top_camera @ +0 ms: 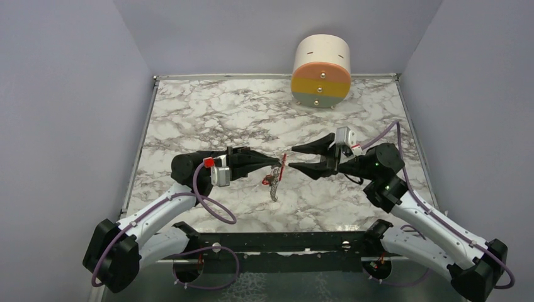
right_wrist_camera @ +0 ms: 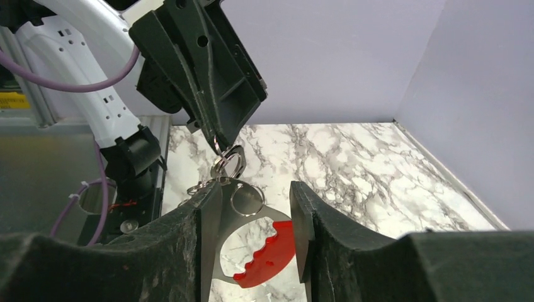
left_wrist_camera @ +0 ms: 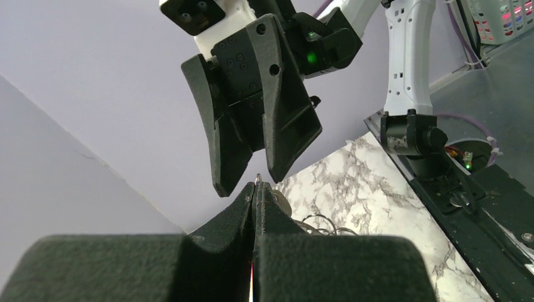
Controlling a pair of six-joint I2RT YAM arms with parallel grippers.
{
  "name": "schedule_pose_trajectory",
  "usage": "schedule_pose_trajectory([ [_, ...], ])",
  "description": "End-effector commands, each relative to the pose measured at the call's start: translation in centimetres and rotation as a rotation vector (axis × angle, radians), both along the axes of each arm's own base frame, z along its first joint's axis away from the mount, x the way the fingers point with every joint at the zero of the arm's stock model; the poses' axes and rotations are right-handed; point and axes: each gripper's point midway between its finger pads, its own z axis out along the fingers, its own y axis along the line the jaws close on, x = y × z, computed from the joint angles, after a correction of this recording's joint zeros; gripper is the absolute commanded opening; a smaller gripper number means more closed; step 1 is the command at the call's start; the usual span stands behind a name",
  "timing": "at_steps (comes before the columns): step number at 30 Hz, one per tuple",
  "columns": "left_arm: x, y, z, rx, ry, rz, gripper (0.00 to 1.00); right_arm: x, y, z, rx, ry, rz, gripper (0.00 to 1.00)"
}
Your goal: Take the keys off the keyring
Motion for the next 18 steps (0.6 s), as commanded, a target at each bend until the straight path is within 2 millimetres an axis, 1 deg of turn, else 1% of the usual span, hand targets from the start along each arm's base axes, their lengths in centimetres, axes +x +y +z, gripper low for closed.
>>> schedule_pose_trajectory([
  [1, -0.8, 0.4, 1.5, -0.024, -0.067, -0.02, 0.0, 0.3, 0.7, 0.2, -0.031, -0.003, 0.019, 0.46],
  [6, -1.2, 0.5, 1.4, -0.013, -0.07, -0.038, 0.0, 0.0, 2.0, -0.8, -0.079, -0.01, 0.109, 0.47],
  [8, -1.4, 0.5, 1.4, -0.01, -0.073, -0.045, 0.0, 0.2, 2.3, -1.1, -0.096, -0.013, 0.123, 0.47],
  [11, -1.8, 0.7, 1.5, -0.009, -0.084, -0.056, 0.0, 0.6, 2.4, -1.5, -0.109, -0.015, 0.108, 0.47],
  [14, -2.1, 0.8, 1.6, -0.009, -0.096, -0.062, 0.0, 0.3, 2.2, -1.4, -0.102, -0.022, 0.11, 0.47],
  [18, -2.1, 0.7, 1.6, -0.005, -0.099, -0.067, 0.0, -0.1, 2.4, -1.5, -0.11, -0.017, 0.143, 0.48],
])
